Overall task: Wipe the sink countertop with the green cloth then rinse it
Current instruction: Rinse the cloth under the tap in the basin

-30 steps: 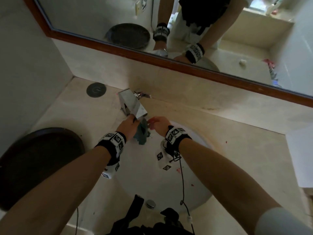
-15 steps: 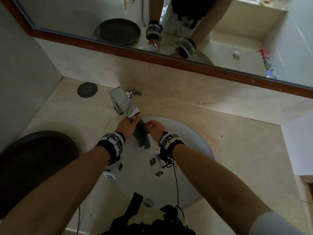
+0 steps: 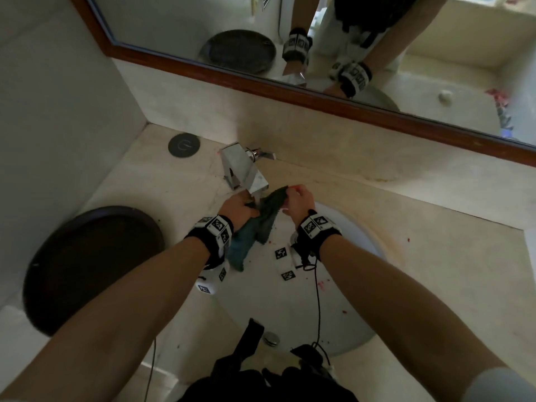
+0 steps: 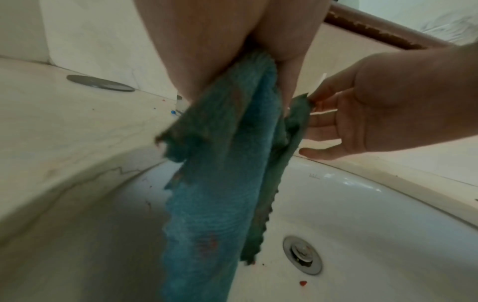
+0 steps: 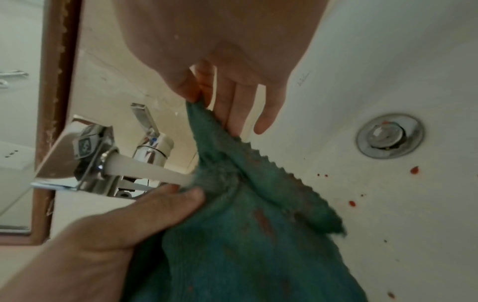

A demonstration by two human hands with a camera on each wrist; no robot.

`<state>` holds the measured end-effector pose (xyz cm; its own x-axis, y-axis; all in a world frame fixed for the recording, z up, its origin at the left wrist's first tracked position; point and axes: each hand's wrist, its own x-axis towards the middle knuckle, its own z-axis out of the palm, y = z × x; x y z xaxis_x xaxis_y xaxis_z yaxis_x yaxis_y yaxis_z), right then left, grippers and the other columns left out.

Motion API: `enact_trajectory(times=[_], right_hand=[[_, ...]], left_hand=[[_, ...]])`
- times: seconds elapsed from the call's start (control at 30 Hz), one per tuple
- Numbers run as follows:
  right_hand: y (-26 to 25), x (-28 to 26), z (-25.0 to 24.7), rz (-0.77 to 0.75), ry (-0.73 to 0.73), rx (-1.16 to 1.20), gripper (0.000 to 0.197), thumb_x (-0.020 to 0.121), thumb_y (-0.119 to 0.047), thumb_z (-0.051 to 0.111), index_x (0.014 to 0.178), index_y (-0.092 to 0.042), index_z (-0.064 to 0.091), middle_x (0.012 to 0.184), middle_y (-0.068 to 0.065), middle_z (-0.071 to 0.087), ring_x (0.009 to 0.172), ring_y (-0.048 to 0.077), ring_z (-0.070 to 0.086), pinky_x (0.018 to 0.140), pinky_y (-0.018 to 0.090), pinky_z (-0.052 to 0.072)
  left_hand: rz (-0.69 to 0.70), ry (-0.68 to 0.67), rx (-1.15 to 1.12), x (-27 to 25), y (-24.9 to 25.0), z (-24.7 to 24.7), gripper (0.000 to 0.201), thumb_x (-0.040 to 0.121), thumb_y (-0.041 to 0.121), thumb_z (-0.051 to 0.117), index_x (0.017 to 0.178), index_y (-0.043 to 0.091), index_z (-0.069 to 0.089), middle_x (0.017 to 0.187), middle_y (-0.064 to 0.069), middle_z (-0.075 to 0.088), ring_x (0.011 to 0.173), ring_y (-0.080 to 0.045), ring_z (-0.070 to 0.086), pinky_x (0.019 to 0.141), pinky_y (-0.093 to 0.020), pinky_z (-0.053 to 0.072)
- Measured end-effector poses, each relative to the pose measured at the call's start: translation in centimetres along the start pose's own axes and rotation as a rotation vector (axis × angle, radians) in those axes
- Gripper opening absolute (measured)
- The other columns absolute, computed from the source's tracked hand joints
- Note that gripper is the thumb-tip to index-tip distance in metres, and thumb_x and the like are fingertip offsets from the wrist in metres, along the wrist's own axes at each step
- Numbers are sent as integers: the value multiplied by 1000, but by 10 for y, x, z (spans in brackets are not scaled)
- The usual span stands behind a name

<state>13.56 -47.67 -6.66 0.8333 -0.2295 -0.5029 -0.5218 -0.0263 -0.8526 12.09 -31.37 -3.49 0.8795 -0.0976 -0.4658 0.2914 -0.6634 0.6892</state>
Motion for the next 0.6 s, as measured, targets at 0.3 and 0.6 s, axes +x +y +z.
enact_trajectory(times=[0.3,0.6], right_hand=[[-13,-20,2,9,-195,-271,49,80,-42,71,118,-13,57,110,8,63,102,25,61,89,39,52],[-26,-28,41,-2,-450,-633,22,75,-27,77,86,-9,69,79,6,66,78,25,64,70,31,54]], left_hand=[[42,132,6,-3,-7,-15,29,94,25,57,117,11,68,122,-14,66,113,-32,59,97,-32,41],[31,156,25,-18,-28,-48,20,89,27,62,108,21,65,107,-9,68,100,-28,62,89,-34,47]])
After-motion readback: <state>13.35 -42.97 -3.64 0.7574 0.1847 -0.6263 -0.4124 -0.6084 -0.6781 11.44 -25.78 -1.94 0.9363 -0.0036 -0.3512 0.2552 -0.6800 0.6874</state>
